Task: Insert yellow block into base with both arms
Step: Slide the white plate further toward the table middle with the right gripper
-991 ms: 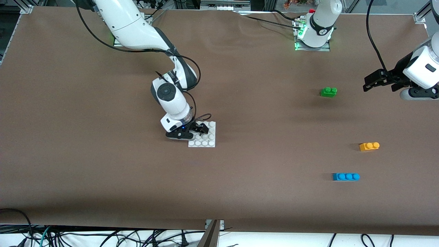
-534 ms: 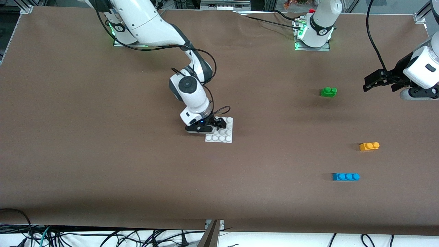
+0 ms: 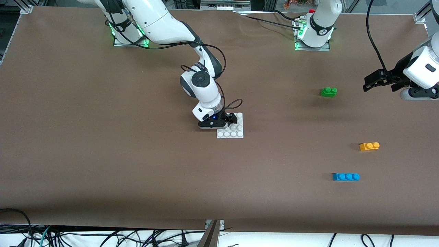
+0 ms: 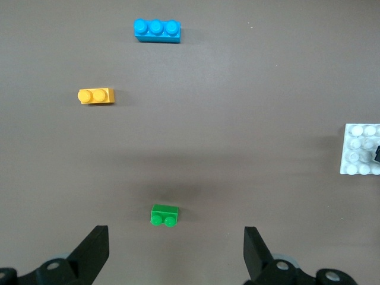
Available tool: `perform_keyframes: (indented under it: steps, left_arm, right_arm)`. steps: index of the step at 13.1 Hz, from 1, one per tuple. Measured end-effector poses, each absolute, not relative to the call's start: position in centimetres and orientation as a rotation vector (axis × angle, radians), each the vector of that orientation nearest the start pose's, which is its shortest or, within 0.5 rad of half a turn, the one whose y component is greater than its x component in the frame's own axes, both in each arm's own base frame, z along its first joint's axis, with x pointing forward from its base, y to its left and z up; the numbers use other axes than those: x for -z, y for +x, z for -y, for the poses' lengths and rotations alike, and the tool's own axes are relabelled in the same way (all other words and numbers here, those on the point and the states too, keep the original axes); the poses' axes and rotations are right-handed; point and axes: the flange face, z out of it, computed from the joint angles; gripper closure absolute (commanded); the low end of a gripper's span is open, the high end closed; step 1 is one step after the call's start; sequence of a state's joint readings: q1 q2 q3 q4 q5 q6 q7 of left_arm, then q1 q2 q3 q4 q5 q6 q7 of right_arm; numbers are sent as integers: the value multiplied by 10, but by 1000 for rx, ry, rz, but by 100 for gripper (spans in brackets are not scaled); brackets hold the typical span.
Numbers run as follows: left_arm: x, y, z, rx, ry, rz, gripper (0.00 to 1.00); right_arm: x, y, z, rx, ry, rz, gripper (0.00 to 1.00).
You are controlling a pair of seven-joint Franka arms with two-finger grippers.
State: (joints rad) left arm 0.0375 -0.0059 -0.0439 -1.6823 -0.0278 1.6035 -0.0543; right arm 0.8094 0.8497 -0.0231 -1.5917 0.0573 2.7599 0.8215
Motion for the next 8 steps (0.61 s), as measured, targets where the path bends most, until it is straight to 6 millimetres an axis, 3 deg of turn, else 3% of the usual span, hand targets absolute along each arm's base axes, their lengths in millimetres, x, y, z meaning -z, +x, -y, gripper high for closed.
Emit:
perform_keyframes:
  steps: [5,7,8]
  left_arm:
    - [-578,551,6,-117,-3164,79,0]
    - [-578,551,6,-117,-3164,79,0]
    - [-578,551,6,-117,-3164,79,0]
  right_arm:
    - [-164,504,-516,307,-2881,-105,21]
    - [-164,505,-516,307,-2881,-107,16]
    - [-167,506,-519,304,-2880,-110,9]
